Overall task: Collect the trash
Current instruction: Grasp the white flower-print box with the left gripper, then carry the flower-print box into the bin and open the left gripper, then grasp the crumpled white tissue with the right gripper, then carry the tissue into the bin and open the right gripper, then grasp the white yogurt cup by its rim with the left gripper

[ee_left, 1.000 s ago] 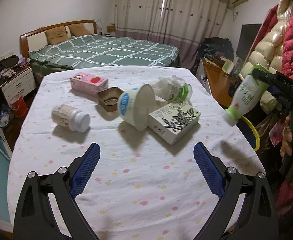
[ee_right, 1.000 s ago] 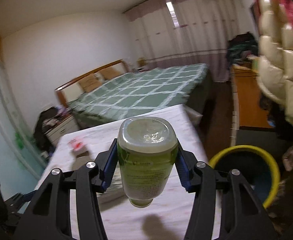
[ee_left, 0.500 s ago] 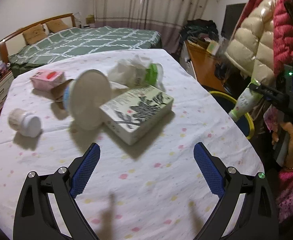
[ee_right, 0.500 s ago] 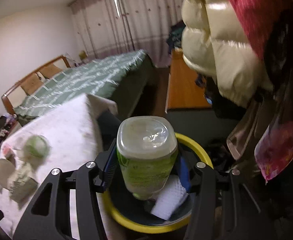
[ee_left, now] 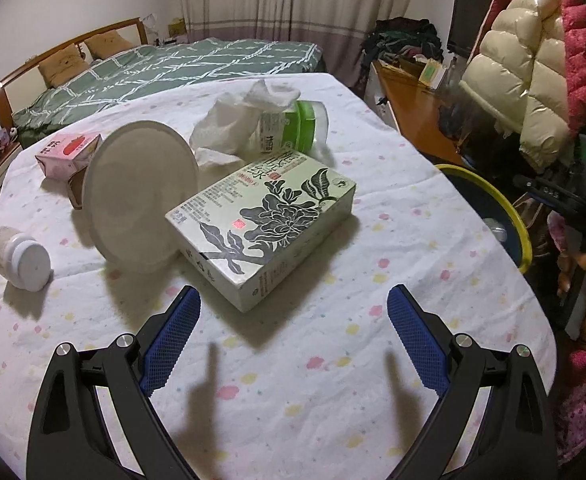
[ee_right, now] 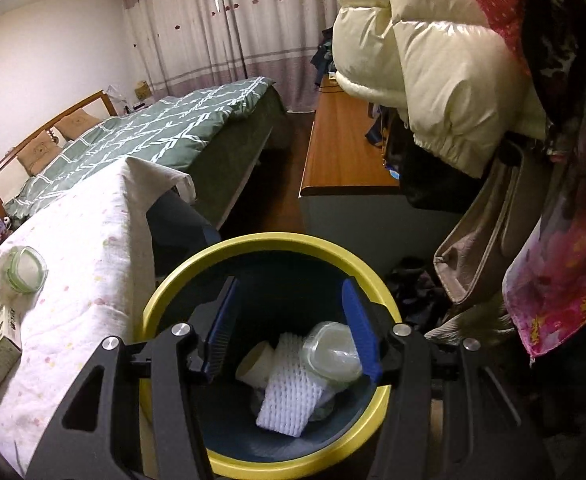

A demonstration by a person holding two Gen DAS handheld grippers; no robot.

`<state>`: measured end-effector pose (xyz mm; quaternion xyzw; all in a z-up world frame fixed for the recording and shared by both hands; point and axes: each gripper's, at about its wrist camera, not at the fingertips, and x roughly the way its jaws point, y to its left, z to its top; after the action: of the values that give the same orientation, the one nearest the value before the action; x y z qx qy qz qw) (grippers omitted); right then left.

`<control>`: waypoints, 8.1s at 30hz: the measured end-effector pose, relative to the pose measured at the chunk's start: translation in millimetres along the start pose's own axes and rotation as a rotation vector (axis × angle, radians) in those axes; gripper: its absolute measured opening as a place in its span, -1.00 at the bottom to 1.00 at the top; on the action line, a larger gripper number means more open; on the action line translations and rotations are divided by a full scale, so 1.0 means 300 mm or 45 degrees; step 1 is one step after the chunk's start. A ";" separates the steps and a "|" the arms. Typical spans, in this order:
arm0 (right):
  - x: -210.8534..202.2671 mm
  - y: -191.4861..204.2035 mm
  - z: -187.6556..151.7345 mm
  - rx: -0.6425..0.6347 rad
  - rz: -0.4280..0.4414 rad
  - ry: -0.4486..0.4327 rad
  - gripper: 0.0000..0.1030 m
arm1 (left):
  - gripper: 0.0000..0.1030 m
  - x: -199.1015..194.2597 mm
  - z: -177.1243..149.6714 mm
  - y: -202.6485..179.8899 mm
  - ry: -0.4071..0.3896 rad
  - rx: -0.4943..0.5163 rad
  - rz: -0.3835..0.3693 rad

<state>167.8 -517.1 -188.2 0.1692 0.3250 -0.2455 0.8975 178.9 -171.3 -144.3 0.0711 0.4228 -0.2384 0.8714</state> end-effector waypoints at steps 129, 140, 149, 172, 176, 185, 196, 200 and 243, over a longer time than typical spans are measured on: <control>-0.089 1.131 0.042 -0.670 0.561 0.083 0.05 | 0.80 -0.390 -0.095 0.303 -0.185 -0.253 0.161; 0.057 1.269 -0.016 -0.786 0.412 0.205 -0.38 | 0.80 -0.360 -0.131 0.368 -0.154 -0.317 0.141; 0.027 1.293 0.043 -0.734 0.503 0.206 -0.88 | 0.80 -0.345 -0.140 0.368 -0.144 -0.321 0.125; -0.501 0.872 0.381 -0.506 0.623 -0.202 -0.88 | 0.80 -0.344 -0.127 0.287 -0.140 -0.262 0.110; -0.501 0.697 0.381 -0.462 0.515 -0.192 -0.88 | 0.80 -0.336 -0.119 0.264 -0.134 -0.248 0.101; -0.322 0.345 0.253 -0.303 0.303 -0.004 -0.88 | 0.80 -0.308 -0.093 0.198 -0.115 -0.200 0.087; -0.103 0.174 0.115 -0.191 0.159 0.172 -0.85 | 0.80 -0.291 -0.072 0.131 -0.090 -0.142 0.095; -0.090 0.144 0.098 -0.183 0.127 0.174 -0.21 | 0.80 -0.279 -0.065 0.120 -0.077 -0.132 0.101; -0.021 0.113 0.014 -0.147 0.187 0.232 -0.18 | -0.84 -0.005 0.179 0.306 -0.055 -0.153 0.357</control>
<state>184.4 -489.0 -175.9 0.1623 0.4054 -0.1437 0.8880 259.6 -107.9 -116.4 0.0720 0.4033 -0.0903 0.9077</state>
